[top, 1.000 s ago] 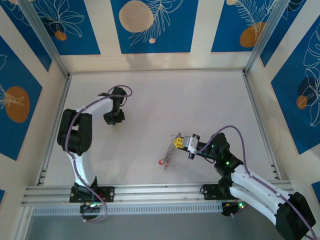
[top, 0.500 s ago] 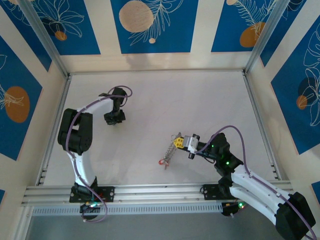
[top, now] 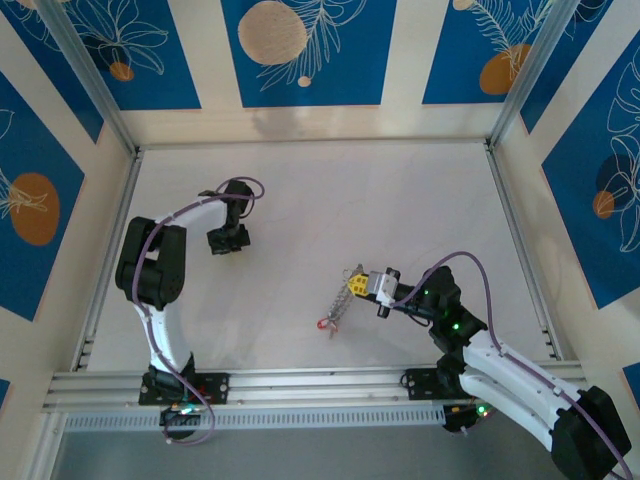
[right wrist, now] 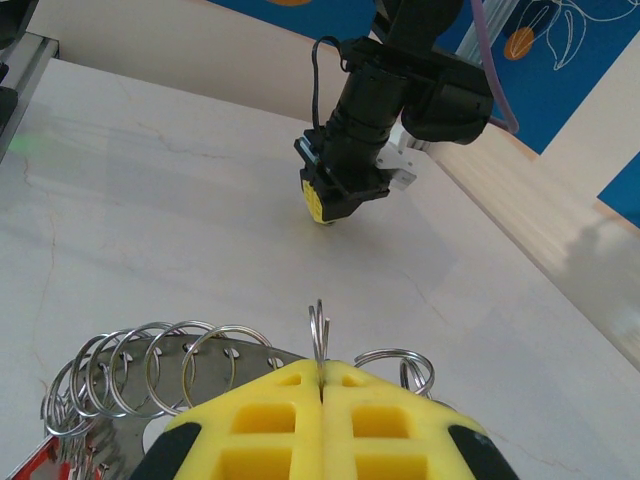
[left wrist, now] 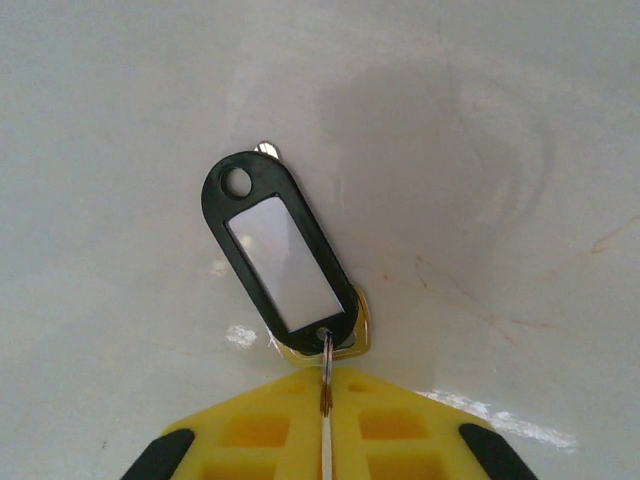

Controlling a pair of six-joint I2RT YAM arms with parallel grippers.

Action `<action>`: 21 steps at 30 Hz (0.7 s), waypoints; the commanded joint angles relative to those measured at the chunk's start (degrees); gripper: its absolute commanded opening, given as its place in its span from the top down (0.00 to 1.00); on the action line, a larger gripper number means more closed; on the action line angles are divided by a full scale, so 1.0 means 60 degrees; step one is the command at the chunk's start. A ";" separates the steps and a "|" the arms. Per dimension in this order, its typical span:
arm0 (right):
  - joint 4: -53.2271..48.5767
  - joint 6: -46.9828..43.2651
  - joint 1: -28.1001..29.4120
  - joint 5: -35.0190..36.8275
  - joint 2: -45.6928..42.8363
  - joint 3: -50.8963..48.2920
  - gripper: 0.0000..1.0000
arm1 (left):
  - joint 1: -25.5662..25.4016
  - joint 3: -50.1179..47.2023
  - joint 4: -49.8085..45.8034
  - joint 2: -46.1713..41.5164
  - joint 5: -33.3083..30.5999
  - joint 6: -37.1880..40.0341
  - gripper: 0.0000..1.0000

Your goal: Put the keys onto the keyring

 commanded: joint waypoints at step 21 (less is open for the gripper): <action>-0.0196 0.1178 -0.0052 0.0901 -0.0265 0.0227 1.00 | -0.1434 -0.0790 0.1078 -0.2932 0.1017 0.4798 1.00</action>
